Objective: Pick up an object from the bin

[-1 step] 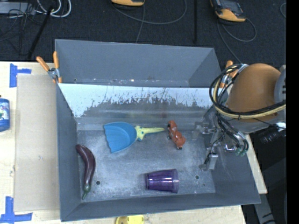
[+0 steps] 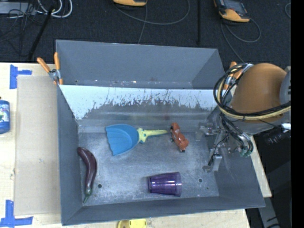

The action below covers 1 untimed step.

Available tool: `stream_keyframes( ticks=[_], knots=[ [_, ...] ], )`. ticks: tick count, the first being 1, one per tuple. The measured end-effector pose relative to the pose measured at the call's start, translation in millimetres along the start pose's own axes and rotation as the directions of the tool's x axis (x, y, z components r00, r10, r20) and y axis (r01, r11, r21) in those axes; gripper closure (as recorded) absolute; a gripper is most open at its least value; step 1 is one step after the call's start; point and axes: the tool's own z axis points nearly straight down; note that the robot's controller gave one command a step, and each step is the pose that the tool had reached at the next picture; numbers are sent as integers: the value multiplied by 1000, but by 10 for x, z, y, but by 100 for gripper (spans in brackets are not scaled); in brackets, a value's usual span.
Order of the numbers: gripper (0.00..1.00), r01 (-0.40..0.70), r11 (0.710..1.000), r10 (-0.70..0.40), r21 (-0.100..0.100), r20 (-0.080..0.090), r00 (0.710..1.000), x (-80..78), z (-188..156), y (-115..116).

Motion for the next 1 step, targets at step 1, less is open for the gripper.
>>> stream_keyframes(
  ticks=[1],
  knots=[
    [0, 41, 999, -41, 2, 9, 999, -23, 398, 98]
  ],
)
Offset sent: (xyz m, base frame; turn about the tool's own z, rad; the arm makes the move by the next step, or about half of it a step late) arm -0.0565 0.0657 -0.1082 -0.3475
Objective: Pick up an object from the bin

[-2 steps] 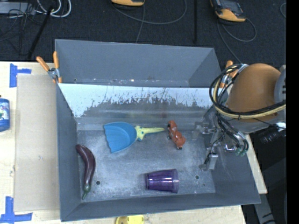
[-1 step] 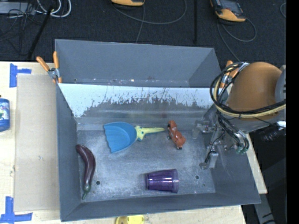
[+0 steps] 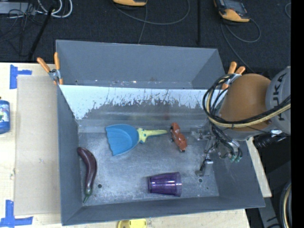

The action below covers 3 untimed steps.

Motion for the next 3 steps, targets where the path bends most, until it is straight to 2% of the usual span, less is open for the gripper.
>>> stream_keyframes(
  ticks=[1, 2, 3],
  knots=[
    [0, 211, 978, -211, -4, -9, 977, 344, 468, 358],
    [0, 242, 970, -242, -5, -8, 970, 443, 600, 519],
    [100, 118, 993, -118, -3, -5, 993, 567, 674, 818]
  ],
)
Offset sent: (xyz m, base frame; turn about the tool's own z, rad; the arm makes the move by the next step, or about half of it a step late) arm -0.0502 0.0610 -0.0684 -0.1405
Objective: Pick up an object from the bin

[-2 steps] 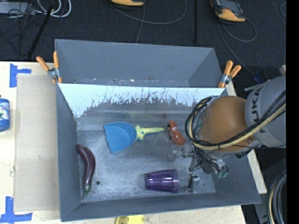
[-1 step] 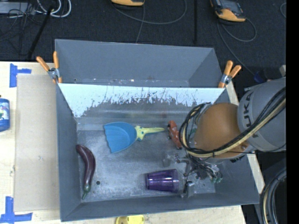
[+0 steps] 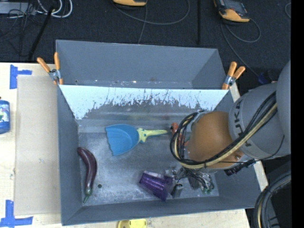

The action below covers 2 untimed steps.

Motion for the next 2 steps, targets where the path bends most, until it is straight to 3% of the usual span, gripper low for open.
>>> stream_keyframes(
  ticks=[2],
  knots=[
    [100, 0, 1000, 0, -1, -5, 1000, 13, -37, -6]
  ],
)
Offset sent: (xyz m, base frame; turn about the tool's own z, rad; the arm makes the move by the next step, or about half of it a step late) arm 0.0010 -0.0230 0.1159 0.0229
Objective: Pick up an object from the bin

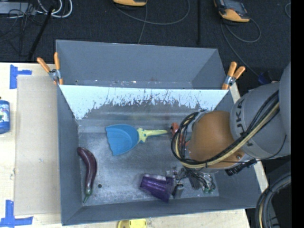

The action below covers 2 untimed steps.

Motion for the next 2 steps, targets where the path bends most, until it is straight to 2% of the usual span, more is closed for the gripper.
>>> stream_keyframes(
  ticks=[1, 2],
  knots=[
    [100, 4, 1000, -4, 1, 5, 1000, -60, -440, 2],
    [100, -32, 999, 32, 1, 8, 999, -210, -2221, -93]
  ],
)
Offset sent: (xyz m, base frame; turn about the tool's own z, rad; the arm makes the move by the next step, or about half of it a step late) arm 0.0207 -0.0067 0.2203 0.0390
